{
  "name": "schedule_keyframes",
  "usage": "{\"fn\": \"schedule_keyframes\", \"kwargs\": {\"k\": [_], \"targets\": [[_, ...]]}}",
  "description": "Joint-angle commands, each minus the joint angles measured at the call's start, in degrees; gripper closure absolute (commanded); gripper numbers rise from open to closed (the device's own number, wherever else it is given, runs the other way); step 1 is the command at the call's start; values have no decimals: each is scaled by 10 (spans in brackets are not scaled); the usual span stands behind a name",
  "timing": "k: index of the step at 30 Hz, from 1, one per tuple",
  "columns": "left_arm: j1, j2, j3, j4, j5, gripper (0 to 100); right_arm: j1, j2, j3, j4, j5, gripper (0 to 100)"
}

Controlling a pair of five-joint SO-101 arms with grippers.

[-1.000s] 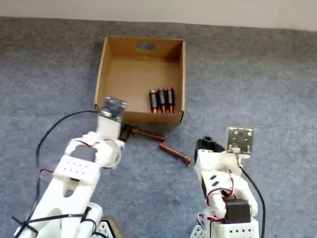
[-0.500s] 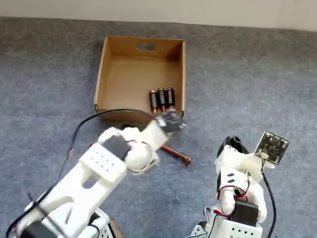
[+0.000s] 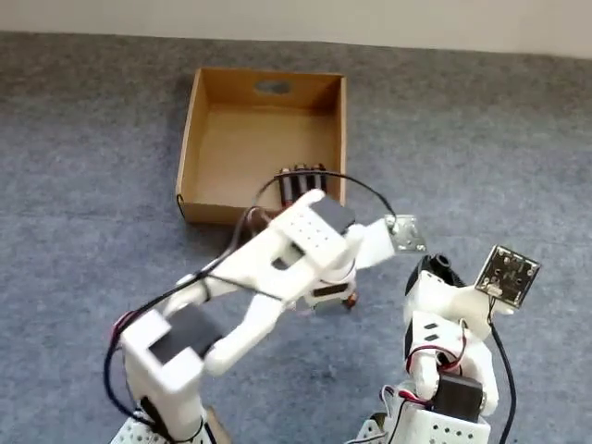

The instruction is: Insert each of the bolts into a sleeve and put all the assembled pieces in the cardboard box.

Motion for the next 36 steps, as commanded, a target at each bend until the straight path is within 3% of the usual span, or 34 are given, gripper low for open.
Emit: {"fn": "schedule_keyframes", "kwargs": {"k": [1, 9, 24, 29, 36], "targets": [[2, 50, -82, 10, -13, 800, 1, -2, -7, -12, -6, 993], [-7, 103, -167, 5, -13, 800, 1, -2, -7, -12, -6, 993], [-1, 201, -175, 9, -13, 804, 1, -6, -7, -12, -6, 993], [-1, 200, -175, 14, -13, 1000, 1, -6, -7, -14, -6, 993], [5, 185, -174, 71, -13, 992, 1, -6, -6, -14, -6, 993]]}}
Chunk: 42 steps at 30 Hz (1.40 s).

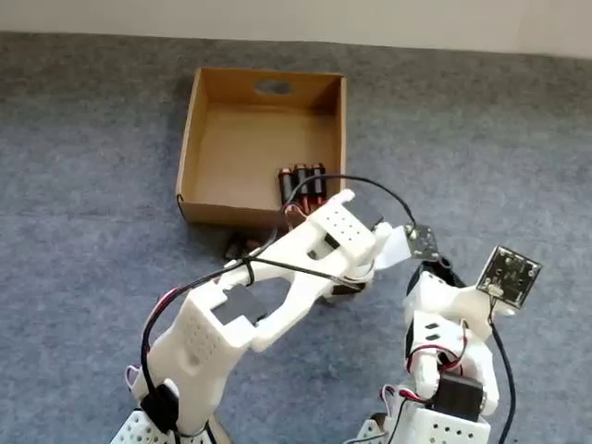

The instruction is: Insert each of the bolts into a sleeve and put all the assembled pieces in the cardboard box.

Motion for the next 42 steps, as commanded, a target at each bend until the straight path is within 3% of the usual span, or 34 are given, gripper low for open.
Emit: {"fn": "schedule_keyframes", "kwargs": {"k": [1, 7, 13, 27, 36, 42], "targets": [[1, -26, 0, 30, -2, 992, -4, -6, -7, -14, -5, 993], [-15, -100, 14, 98, 0, 992, -4, -7, -7, -13, -5, 993], [-44, -190, 133, 107, 0, 992, -4, -7, -7, -12, -5, 993], [-143, -500, 544, -134, 0, 992, -22, -7, -6, -11, -5, 993], [-166, -514, 622, -182, 11, 985, -38, -7, 2, -12, -3, 993], [-161, -517, 620, -221, 79, 810, -40, -7, 2, -11, -2, 993]]}}
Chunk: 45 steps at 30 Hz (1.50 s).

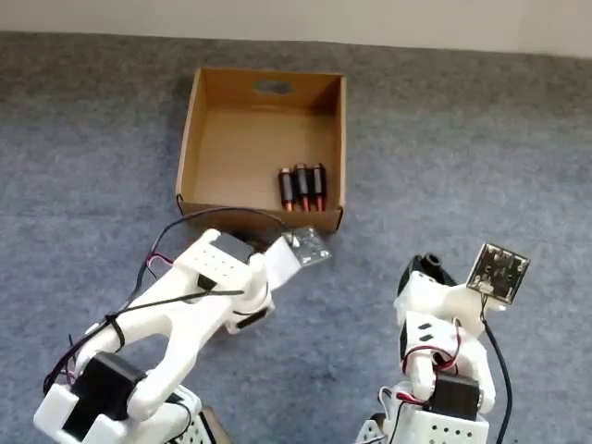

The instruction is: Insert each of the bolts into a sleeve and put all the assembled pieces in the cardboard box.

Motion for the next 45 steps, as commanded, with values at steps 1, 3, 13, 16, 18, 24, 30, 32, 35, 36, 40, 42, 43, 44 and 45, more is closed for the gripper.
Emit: {"fn": "schedule_keyframes", "kwargs": {"k": [1, 3, 13, 16, 18, 24, 30, 32, 35, 36, 40, 42, 43, 44, 45], "targets": [[-3, -27, -3, -26, 16, 809, -5, -6, -2, -11, -2, 993], [-3, -27, -3, -39, 16, 822, -5, -6, -1, -11, -2, 993], [-5, -22, 43, -106, 16, 839, -5, -6, -1, -10, -2, 993], [-6, -22, 54, -119, 17, 839, -5, -6, -1, -10, -4, 993], [-4, -22, 54, -119, 17, 840, -5, -6, -1, -4, -4, 993], [-3, -28, 52, -117, 18, 972, -39, -6, -7, 5, -4, 993], [-7, -29, -16, -34, 18, 992, -118, -7, -31, -9, 0, 993], [-7, -29, -65, 18, 18, 992, -143, -7, -44, -29, 0, 990], [-15, -29, -138, 69, 19, 992, -175, -6, -52, -70, 9, 990], [-19, -32, -162, 77, 28, 992, -187, -6, -52, -79, 33, 990], [-42, -91, -213, 80, 84, 992, -236, -6, -48, -108, 110, 990], [-49, -135, -218, 78, 101, 992, -246, -6, -47, -130, 107, 990], [-48, -156, -218, 68, 106, 992, -248, -6, -47, -141, 108, 990], [-49, -179, -214, 55, 107, 992, -248, -6, -47, -155, 108, 990], [-49, -197, -211, 44, 106, 992, -249, -6, -46, -170, 108, 991]]}}
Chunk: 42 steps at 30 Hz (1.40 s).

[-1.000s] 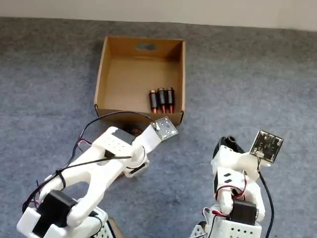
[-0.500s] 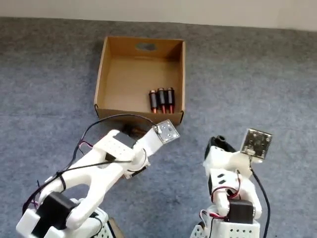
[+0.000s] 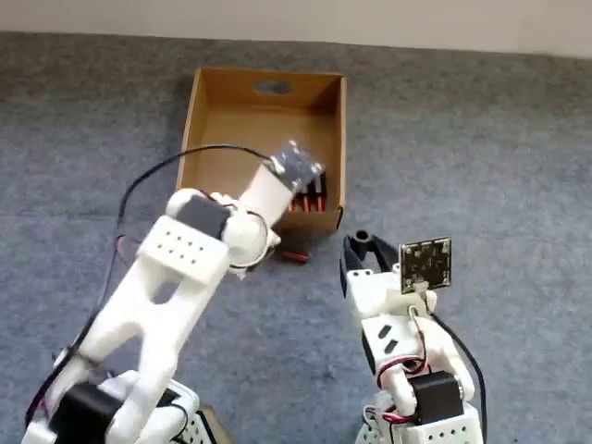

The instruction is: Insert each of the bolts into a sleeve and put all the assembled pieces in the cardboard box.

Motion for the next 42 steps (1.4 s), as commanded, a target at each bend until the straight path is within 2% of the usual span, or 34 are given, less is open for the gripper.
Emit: {"fn": "schedule_keyframes", "kwargs": {"k": [1, 10, 15, 20, 25, 31, 39, 42], "targets": [[-5, -87, -16, -40, 6, 992, -7, -6, -31, -57, 8, 991], [0, -187, 47, -267, 17, 992, -62, -6, 40, -215, 8, 991], [-5, -224, 78, -370, 99, 992, -62, -6, 122, -312, 11, 991], [22, -267, 99, -419, 143, 992, -61, -6, 158, -338, 11, 991], [64, -285, 137, -484, 144, 992, -61, -6, 161, -335, 11, 991], [74, -285, 163, -570, 145, 992, -61, -6, 162, -335, 10, 991], [147, -285, 163, -604, 145, 992, -61, -6, 170, -336, 10, 991], [154, -285, 163, -605, 144, 992, -61, -6, 170, -336, 10, 991]]}}
